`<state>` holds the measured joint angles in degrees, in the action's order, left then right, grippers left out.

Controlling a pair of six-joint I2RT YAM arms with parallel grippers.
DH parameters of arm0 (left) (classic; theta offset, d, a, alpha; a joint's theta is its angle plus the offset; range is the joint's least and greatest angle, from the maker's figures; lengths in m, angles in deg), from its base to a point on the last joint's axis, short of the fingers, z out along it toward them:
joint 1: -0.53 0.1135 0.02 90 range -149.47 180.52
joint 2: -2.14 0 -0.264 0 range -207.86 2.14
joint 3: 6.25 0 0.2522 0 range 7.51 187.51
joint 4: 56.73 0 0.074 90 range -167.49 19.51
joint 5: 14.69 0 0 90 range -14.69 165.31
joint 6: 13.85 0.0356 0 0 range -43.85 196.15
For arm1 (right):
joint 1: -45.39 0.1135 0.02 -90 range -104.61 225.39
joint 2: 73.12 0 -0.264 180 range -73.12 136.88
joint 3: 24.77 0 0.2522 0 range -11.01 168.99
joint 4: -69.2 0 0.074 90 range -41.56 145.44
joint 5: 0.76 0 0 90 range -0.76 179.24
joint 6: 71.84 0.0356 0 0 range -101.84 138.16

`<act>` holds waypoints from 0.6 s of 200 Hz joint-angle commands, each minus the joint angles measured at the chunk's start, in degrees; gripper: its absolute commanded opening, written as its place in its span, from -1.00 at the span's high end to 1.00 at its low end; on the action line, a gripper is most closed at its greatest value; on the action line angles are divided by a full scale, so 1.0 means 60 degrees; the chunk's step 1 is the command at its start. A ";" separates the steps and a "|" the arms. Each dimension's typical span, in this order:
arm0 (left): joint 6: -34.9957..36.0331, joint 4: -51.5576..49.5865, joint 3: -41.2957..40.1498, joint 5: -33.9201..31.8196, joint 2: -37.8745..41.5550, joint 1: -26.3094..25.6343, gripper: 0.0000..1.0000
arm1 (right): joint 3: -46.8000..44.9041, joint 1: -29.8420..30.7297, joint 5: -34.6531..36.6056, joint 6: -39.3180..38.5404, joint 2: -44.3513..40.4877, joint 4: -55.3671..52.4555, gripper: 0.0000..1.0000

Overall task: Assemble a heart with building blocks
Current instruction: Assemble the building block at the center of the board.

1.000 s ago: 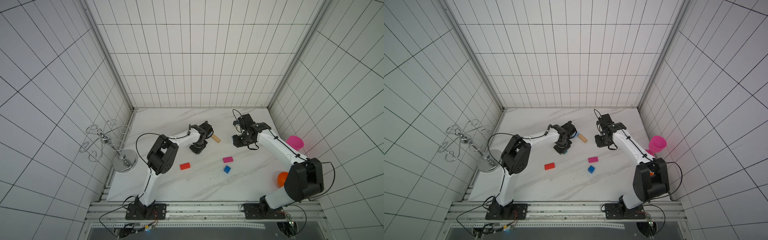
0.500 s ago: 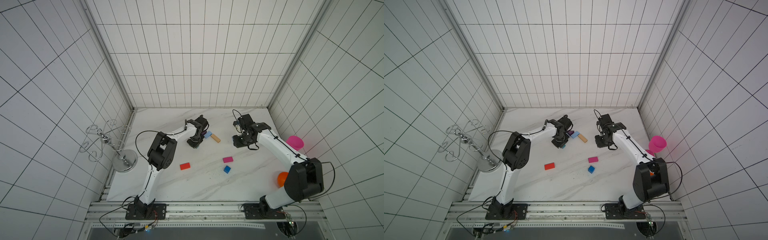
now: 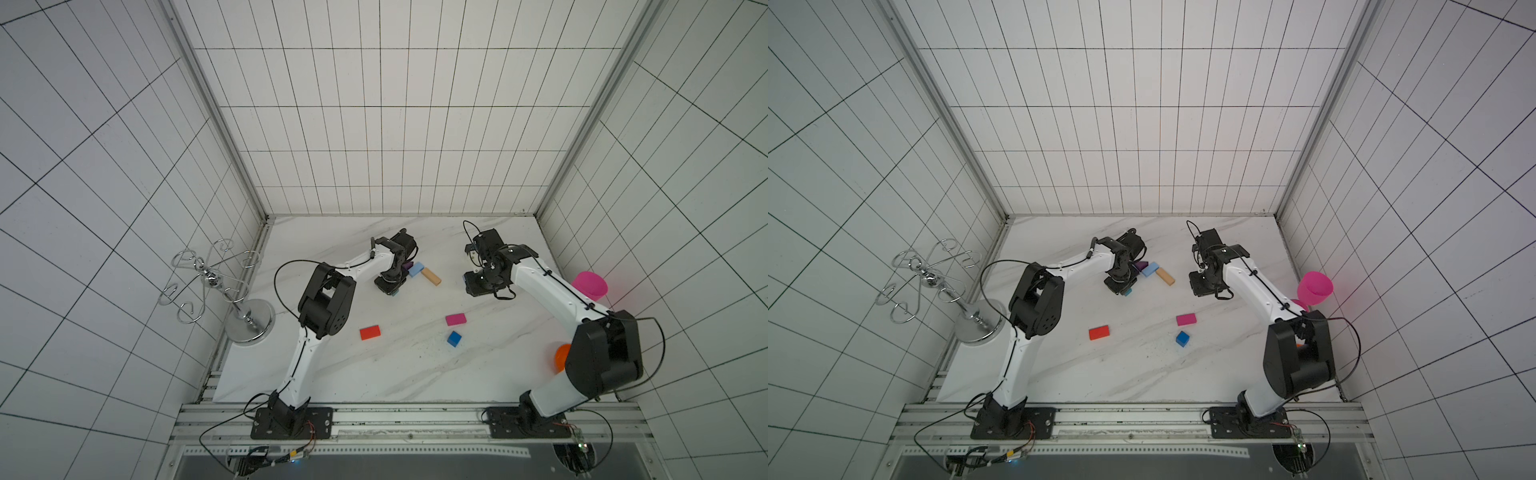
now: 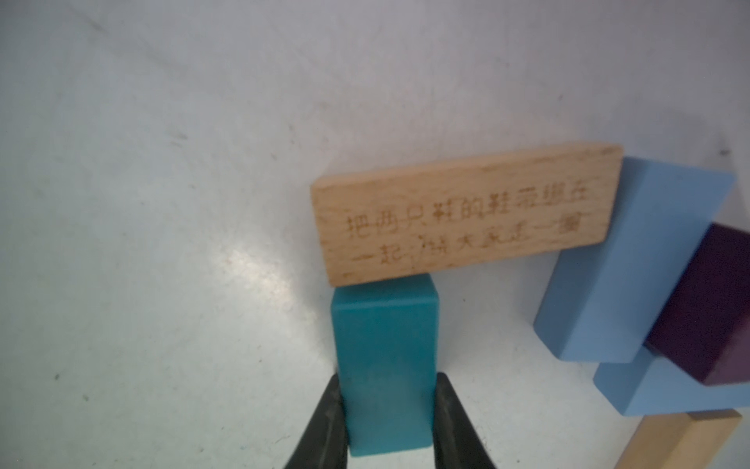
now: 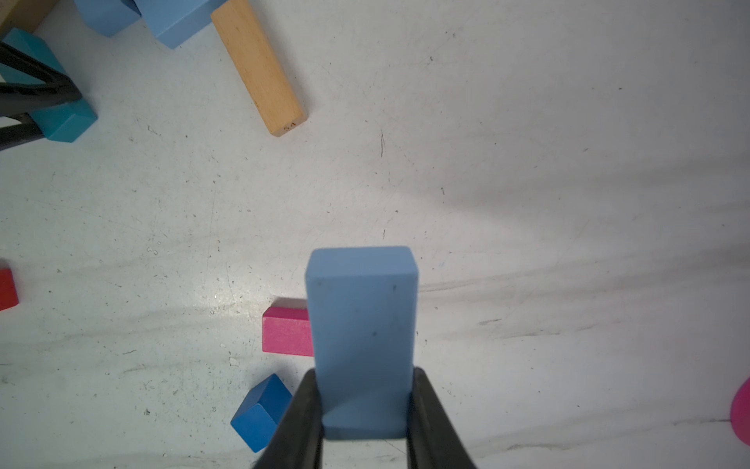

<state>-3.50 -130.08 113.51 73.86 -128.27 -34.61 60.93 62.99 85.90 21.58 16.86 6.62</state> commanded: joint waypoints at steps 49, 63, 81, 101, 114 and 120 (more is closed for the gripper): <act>-0.0065 -0.0259 0.0255 -0.0194 -0.0457 0.0094 0.54 | -0.0023 -0.0049 -0.0133 0.0001 0.0308 -0.0088 1.00; -0.0111 -0.0302 0.0250 -0.0252 -0.0457 0.0094 0.54 | -0.0004 -0.0049 -0.0148 -0.0013 0.0326 -0.0082 1.00; -0.0139 -0.0281 0.0249 -0.0259 -0.0457 0.0105 0.54 | -0.0008 -0.0049 -0.0203 -0.0013 0.0367 -0.0082 1.00; -0.0134 -0.0270 0.0267 -0.0270 -0.0470 0.0136 0.54 | -0.0019 -0.0049 -0.0221 -0.0013 0.0388 -0.0082 1.00; -0.0129 -0.0292 0.0269 -0.0298 -0.0456 0.0157 0.54 | -0.0037 -0.0053 -0.0235 -0.0013 0.0411 -0.0082 1.00; -0.0127 -0.0284 0.0265 -0.0314 -0.0443 0.0172 0.54 | -0.0031 -0.0049 -0.0235 0.0000 0.0414 -0.0075 1.00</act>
<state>-3.55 -131.00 114.56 73.86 -128.88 -34.28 60.93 62.99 85.23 21.58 18.67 6.66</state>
